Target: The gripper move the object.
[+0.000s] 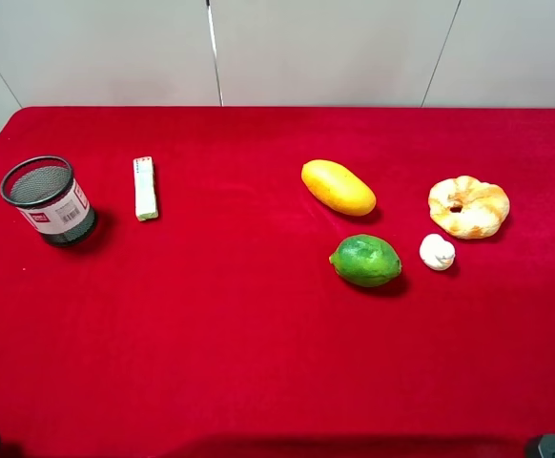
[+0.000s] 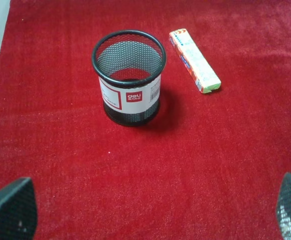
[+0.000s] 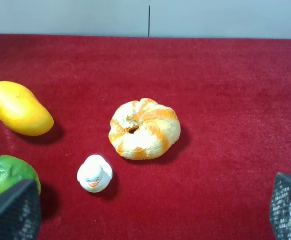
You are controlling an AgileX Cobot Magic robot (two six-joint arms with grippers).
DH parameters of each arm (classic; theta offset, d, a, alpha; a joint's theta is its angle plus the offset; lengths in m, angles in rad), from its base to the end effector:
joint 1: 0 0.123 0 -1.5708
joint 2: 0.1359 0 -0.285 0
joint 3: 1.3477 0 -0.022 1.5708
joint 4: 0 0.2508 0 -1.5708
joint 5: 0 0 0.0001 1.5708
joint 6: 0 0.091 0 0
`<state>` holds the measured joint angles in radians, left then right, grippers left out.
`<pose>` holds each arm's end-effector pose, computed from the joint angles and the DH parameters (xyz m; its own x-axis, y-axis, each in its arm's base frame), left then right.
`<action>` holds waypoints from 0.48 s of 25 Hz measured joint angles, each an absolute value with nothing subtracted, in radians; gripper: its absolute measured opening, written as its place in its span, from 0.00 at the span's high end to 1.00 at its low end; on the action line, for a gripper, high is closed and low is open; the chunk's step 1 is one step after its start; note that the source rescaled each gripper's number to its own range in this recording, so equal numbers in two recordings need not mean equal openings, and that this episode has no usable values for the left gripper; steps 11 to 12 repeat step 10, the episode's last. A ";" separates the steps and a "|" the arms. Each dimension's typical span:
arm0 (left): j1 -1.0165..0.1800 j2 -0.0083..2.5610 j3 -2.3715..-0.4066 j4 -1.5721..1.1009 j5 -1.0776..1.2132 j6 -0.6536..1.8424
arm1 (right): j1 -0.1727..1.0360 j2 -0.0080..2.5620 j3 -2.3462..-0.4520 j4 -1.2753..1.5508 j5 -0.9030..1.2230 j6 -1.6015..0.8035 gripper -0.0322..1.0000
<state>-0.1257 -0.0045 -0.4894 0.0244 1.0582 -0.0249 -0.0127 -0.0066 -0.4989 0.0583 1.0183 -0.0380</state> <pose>-0.0039 0.0024 0.2745 -0.4568 0.0447 -0.8884 0.1007 0.9949 -0.0017 -0.0041 0.0046 0.2805 -0.4119 -0.0021 -0.9112 -0.0355 0.9993 0.0137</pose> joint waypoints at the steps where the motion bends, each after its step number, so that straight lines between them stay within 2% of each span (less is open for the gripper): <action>1: -0.126 -0.004 -0.489 0.024 1.058 -0.025 | -0.013 -0.007 -0.499 0.058 1.018 -0.038 0.00; 12: -0.126 -0.004 -0.489 0.024 1.058 -0.025 | -0.013 -0.007 -0.499 0.058 1.018 -0.038 0.00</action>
